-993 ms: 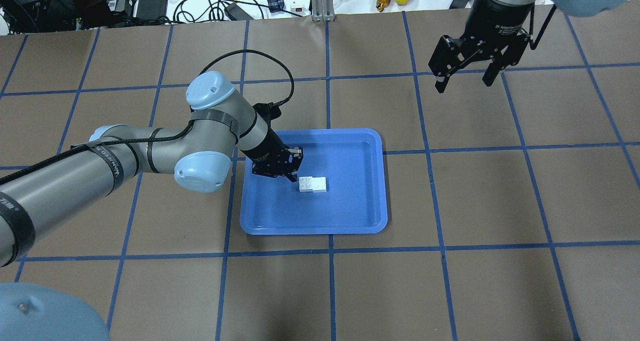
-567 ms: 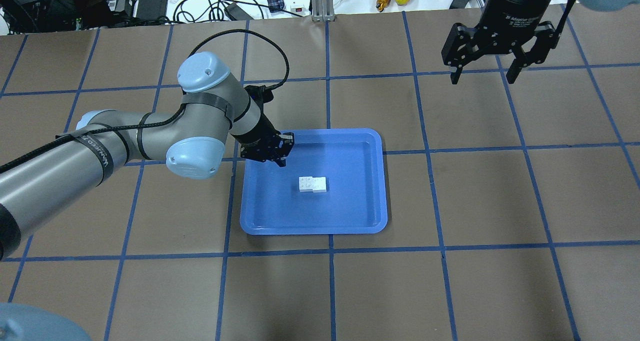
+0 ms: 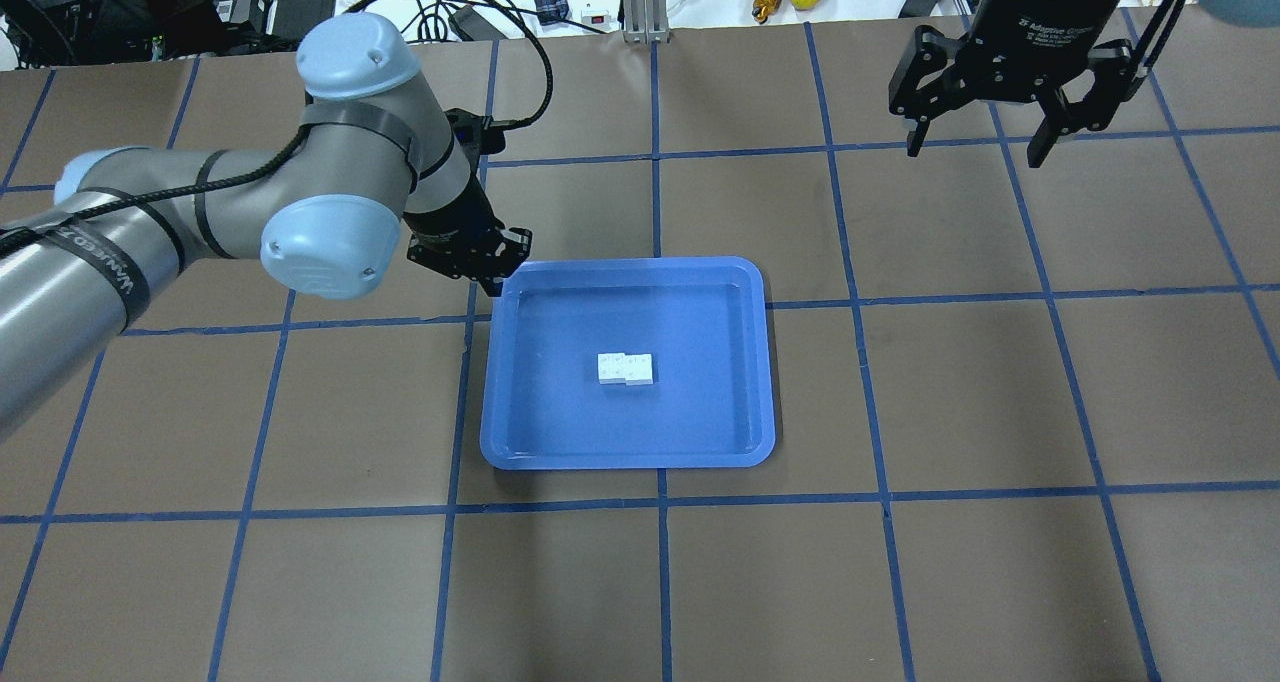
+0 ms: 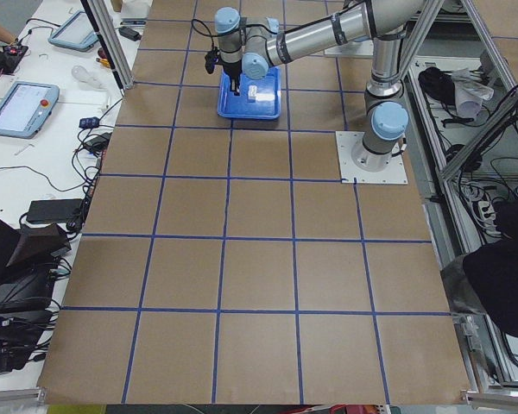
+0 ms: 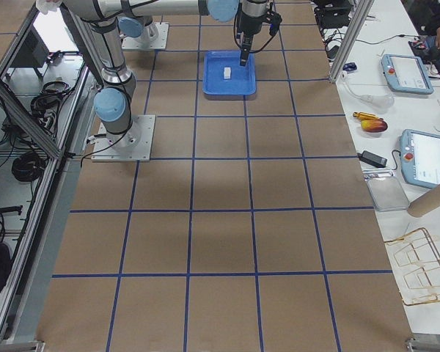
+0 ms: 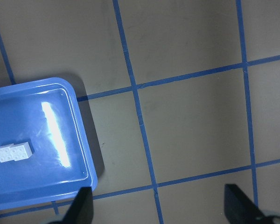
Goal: Assemble white blocks and place on blue tray
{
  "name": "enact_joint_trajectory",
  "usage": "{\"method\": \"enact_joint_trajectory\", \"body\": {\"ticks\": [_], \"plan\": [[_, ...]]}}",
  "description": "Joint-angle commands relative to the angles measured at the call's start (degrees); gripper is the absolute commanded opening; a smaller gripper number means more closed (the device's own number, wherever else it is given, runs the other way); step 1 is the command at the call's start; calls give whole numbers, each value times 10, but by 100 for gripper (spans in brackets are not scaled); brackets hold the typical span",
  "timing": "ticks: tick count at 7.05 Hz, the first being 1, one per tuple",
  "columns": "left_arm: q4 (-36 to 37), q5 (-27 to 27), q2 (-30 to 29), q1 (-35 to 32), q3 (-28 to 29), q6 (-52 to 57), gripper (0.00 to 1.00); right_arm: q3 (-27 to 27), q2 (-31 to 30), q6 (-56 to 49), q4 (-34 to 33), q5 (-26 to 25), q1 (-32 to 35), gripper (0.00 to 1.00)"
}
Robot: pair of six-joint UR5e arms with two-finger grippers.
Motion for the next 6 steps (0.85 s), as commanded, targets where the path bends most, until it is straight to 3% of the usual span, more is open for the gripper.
{"method": "enact_joint_trajectory", "body": {"ticks": [1, 2, 3, 4, 5, 6], "plan": [[-75, 18, 46, 17, 23, 48, 19, 1, -6, 0, 0, 4, 5, 100], [-86, 41, 73, 17, 25, 48, 50, 1, -6, 3, -2, -3, 27, 100], [-102, 45, 101, 18, 25, 48, 68, 3, -2, -6, -1, -4, 30, 100], [-116, 45, 125, 19, 30, 47, 93, 4, -1, -8, 0, -4, 21, 100], [-121, 43, 134, 22, 46, 47, 100, 4, -1, -7, 1, -2, 10, 100], [-172, 37, 135, 39, 75, 47, 100, 4, -2, -8, 3, -2, 1, 100]]}}
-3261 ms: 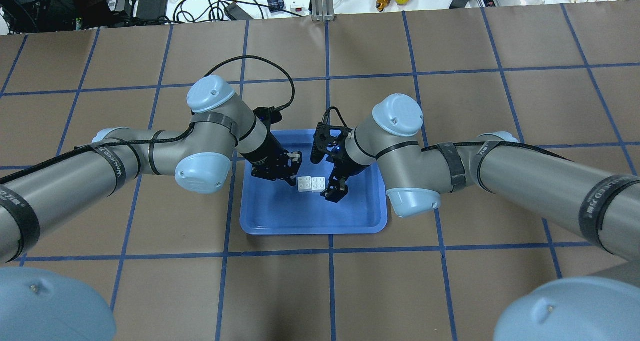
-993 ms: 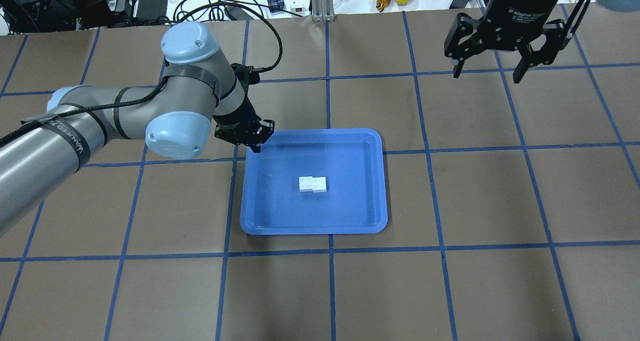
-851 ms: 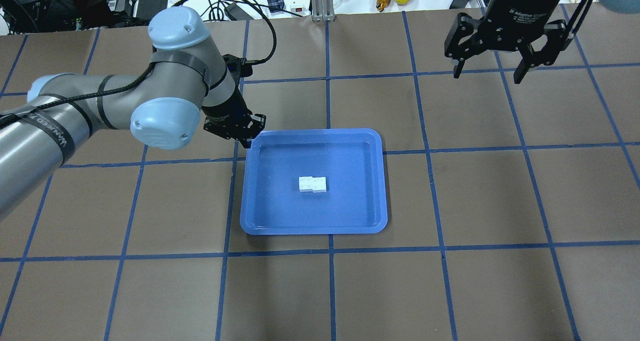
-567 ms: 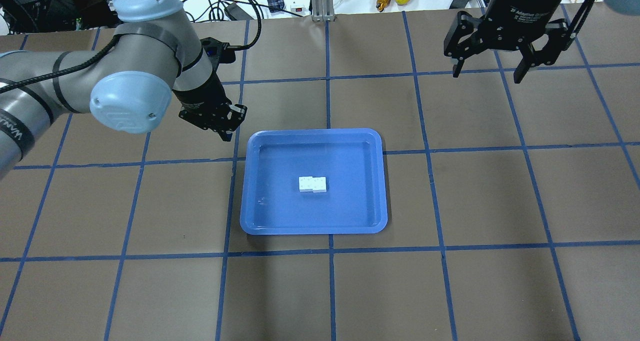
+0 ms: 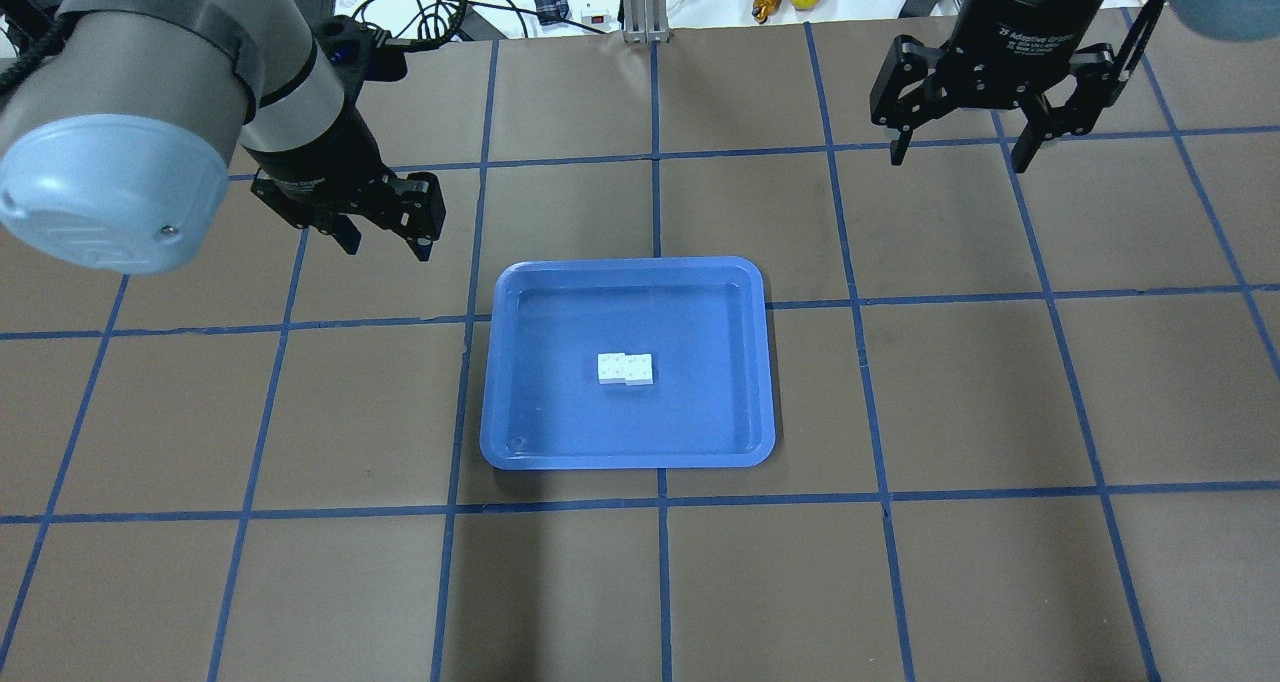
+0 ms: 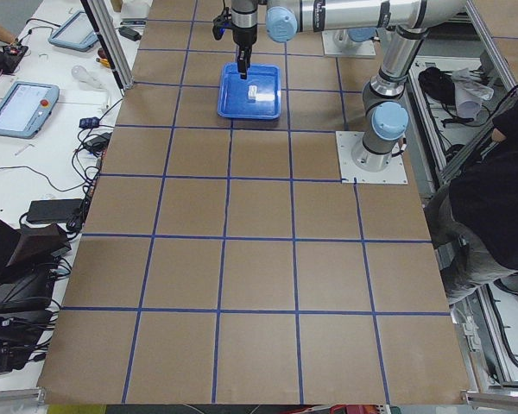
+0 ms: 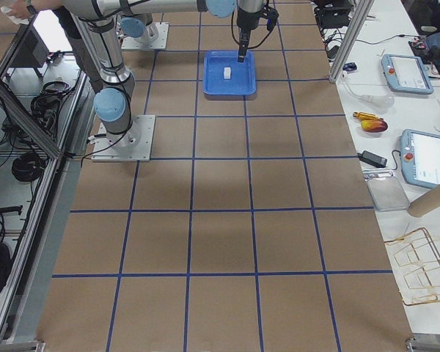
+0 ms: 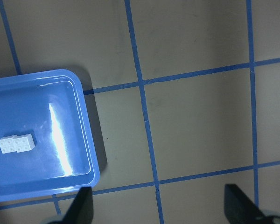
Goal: Assemble white blocks and place on blue tray
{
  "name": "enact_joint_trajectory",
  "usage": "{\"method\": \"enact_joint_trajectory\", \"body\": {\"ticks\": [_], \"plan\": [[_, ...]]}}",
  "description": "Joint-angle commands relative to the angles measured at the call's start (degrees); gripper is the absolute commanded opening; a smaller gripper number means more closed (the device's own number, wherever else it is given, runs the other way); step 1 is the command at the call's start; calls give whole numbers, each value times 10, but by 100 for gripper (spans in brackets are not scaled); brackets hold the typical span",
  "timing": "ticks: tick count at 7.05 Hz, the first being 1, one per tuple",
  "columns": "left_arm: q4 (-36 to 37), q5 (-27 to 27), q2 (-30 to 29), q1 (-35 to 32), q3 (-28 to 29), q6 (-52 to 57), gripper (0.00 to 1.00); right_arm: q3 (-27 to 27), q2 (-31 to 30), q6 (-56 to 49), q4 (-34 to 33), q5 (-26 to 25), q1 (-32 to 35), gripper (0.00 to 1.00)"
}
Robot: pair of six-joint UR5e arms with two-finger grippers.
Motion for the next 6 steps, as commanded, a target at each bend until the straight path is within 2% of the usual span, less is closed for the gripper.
{"method": "enact_joint_trajectory", "body": {"ticks": [1, 2, 6], "plan": [[-93, -6, 5, 29, 60, 1, 100, 0, 0, 2, 1, 3, -10, 100], [-111, -5, 5, 31, 85, 1, 100, 0, -1, 2, 0, 3, -10, 100], [-145, -5, -15, 32, 122, -1, 100, 4, -4, -5, 1, 6, -9, 100]]}}
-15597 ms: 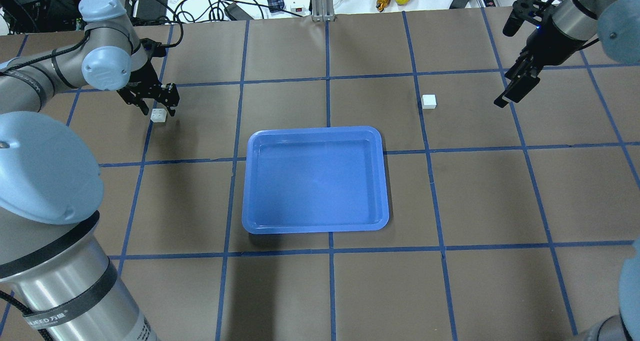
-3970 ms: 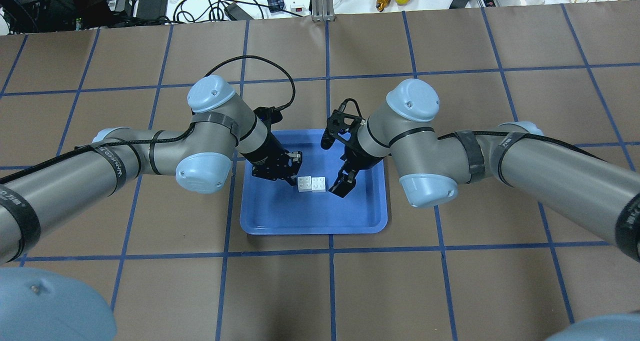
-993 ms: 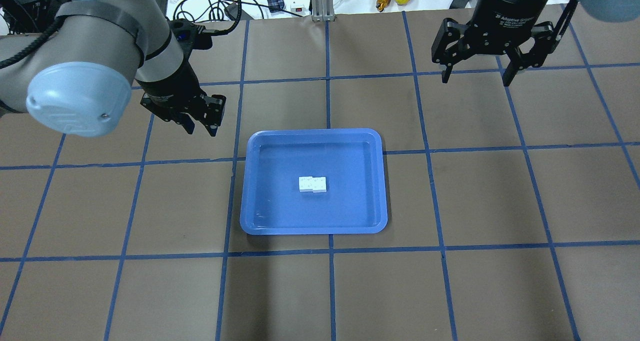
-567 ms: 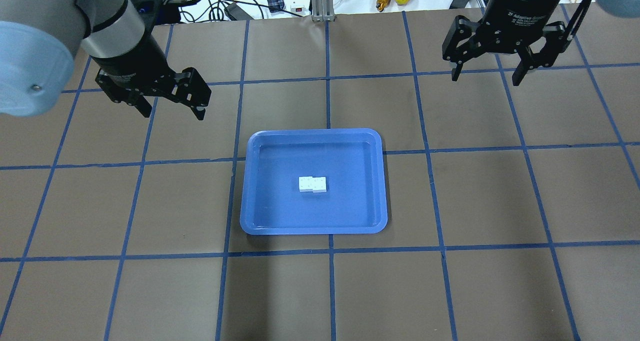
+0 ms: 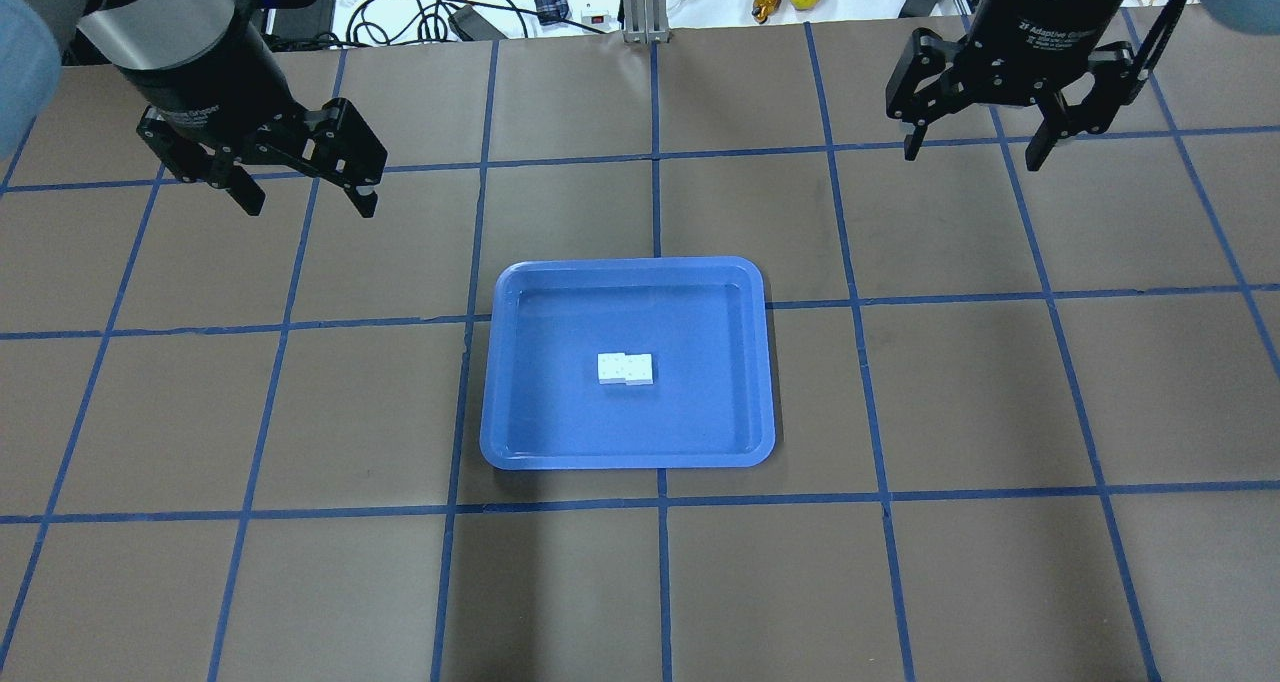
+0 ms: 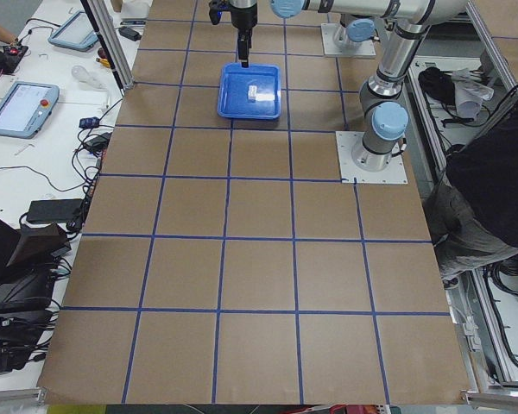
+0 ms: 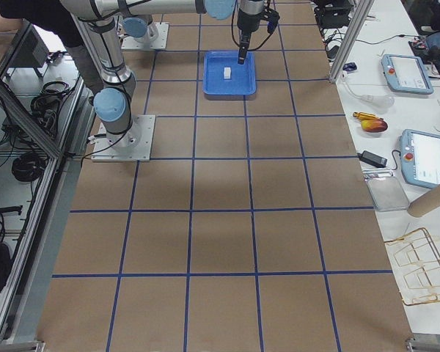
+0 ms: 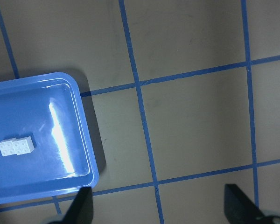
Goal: Assemble white blocks and place on blue tray
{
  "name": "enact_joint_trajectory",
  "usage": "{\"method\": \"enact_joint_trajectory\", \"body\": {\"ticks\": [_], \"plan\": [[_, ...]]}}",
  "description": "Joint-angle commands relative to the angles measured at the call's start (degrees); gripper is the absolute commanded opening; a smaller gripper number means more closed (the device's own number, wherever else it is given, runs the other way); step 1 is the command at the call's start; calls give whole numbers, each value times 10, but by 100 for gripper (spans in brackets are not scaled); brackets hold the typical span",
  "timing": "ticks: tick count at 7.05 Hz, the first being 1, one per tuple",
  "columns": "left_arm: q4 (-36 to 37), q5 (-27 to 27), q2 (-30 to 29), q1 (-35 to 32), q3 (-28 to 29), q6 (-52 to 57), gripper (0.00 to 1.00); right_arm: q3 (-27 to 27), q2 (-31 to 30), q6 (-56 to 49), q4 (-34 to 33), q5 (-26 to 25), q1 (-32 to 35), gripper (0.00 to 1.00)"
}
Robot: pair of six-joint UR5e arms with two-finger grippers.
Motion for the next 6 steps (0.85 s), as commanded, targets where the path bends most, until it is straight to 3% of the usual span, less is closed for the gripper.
{"method": "enact_joint_trajectory", "body": {"ticks": [1, 6], "plan": [[-6, 3, -16, 0, 24, 0, 100, 7, -2, -3, 0, -1, 0, 100], [-6, 1, -14, 0, 25, 0, 100, 10, -3, -3, -1, -4, 0, 100]]}}
